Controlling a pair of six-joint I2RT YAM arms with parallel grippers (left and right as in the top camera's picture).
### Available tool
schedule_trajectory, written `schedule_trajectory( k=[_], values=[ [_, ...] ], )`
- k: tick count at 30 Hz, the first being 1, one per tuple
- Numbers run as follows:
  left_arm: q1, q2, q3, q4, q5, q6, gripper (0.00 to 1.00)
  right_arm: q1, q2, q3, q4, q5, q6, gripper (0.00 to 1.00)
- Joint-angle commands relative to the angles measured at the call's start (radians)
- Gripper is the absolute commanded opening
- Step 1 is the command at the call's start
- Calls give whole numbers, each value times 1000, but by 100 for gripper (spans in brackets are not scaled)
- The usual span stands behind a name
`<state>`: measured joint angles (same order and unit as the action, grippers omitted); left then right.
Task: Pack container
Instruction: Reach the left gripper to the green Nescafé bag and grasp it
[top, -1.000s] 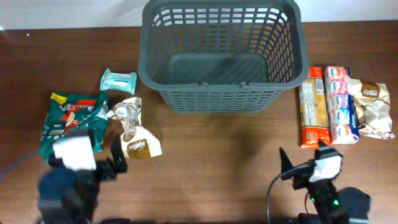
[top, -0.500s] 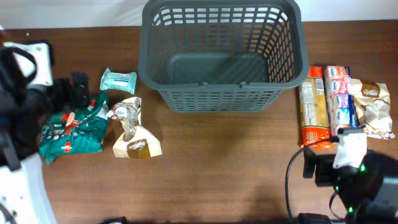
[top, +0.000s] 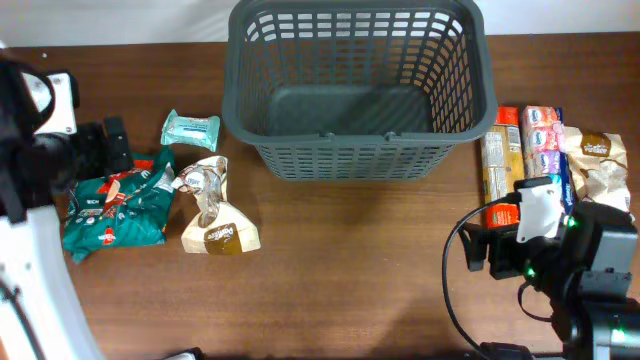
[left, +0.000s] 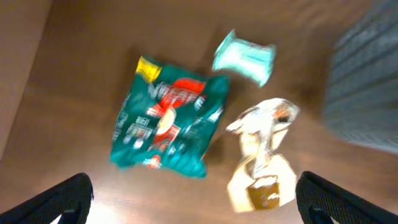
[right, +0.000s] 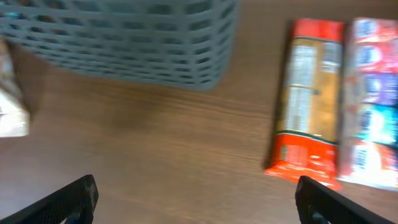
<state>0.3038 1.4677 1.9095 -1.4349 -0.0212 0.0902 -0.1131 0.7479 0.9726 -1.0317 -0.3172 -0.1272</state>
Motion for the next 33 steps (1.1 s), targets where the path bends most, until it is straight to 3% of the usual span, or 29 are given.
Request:
schedule_trajectory(
  k=[1,9,15,16,20,33],
  values=[
    [24,117,-10,-34,-121,13,99,9,22,16,-2,-98,39,99],
    [112,393,-20,-60,-126,106,100,9,78,16,-13,-97,130,99],
    [147,497,-20,-45,-60,106,89,9,123,16,-13,-94,129,99],
    [139,517,-22,-42,-54,107,80,9,136,16,-12,-94,129,99],
    [100,534,-44,-10,-72,134,86,9,170,16,-12,-95,130,99],
    [-11,534,-239,140,-273,138,87,9,241,16,0,-94,130,99]
  ],
)
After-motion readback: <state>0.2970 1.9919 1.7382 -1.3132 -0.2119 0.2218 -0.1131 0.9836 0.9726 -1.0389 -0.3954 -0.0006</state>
